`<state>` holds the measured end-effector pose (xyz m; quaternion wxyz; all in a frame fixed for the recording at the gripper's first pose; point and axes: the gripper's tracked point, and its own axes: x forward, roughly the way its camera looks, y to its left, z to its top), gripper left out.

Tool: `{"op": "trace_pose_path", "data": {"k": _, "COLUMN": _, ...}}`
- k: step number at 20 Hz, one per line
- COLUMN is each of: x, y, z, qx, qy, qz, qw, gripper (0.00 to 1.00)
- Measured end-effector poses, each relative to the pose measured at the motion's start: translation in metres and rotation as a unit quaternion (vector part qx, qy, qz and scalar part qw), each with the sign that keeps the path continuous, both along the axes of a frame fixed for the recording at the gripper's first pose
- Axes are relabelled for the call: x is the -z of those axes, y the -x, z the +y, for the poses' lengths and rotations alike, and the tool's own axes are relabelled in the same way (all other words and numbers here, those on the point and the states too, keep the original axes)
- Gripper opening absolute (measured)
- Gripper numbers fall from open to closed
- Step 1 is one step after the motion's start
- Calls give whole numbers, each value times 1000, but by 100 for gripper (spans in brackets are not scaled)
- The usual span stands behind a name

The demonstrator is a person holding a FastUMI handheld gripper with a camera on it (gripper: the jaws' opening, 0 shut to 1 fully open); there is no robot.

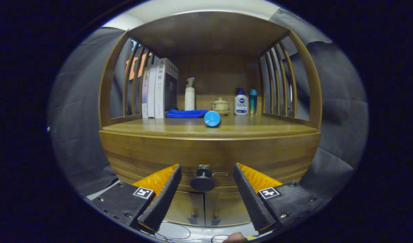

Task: Pull open the drawer, take out the items inside it, and place them on the countertop above the cabinet.

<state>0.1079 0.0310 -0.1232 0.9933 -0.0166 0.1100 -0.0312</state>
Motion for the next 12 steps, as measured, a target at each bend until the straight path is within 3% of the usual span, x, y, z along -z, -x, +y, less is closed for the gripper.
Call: {"op": "trace_pose_path", "data": {"k": 12, "x": -71, "y": 80, "z": 21, "qx": -56, "qy": -4, "qz": -42, "qw": 998, "gripper": 99}}
